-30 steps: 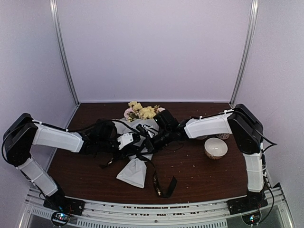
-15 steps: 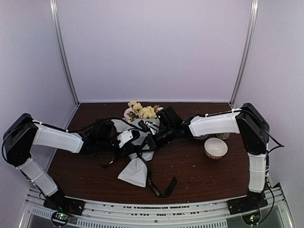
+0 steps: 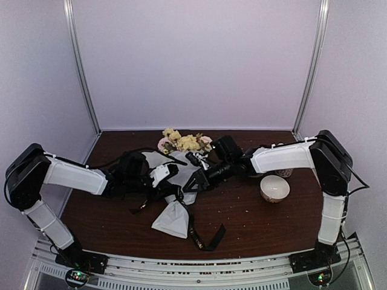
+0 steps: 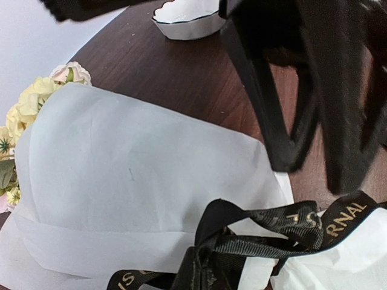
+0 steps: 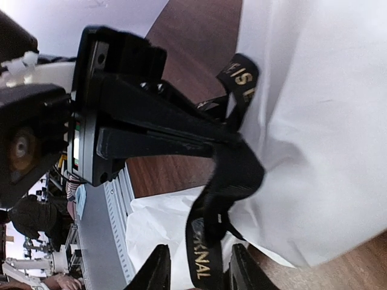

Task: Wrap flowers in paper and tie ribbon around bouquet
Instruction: Cross the half-tied ribbon over the folded bouquet.

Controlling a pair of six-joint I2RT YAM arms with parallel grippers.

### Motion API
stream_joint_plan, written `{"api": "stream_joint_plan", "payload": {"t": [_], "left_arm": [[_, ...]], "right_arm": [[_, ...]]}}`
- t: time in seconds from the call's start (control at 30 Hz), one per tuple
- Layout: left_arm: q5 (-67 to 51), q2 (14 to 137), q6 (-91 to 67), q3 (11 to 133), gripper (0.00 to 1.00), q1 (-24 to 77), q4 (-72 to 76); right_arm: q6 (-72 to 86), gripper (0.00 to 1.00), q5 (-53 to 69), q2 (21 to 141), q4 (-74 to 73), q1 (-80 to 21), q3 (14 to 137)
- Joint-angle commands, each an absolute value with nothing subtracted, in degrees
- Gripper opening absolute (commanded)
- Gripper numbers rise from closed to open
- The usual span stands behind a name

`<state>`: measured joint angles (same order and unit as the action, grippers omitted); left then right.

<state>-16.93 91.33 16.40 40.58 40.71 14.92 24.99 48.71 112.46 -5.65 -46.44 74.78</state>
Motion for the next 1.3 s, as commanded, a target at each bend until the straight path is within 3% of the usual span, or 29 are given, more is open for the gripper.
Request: {"api": "stream_joint_plan", "payload": {"t": [0.0, 0.2, 0.43, 0.63, 0.97, 1.27], "left_arm": [[-17.7, 91.8, 15.6, 40.4, 0.0, 40.8, 16.8], [-17.7, 91.8, 15.2, 40.5, 0.0, 40.9, 16.5], [-18.0, 91.6, 14.9, 40.5, 0.0, 40.8, 15.8], [-18.4, 91.6, 14.6, 40.5, 0.0, 40.8, 15.5], [-19.3, 91.6, 13.6, 40.5, 0.11, 40.8, 14.4], [-19.6, 92.3, 12.5, 40.8, 0.19, 40.8, 14.1]], "right_arm": [[27.7, 0.35, 48.7, 109.6, -1.6, -42.7, 72.7], [31.4, 0.24, 46.6, 114.5, -1.3, -43.1, 74.7], [30.0, 0.21, 48.1, 120.7, -5.5, -46.0, 81.5], [33.8, 0.2, 52.9, 122.5, 0.9, -46.5, 81.3], [39.2, 0.17, 57.5, 122.3, 11.7, -47.4, 78.6], [41.7, 0.18, 53.5, 123.7, 12.6, -47.7, 77.8]]}}
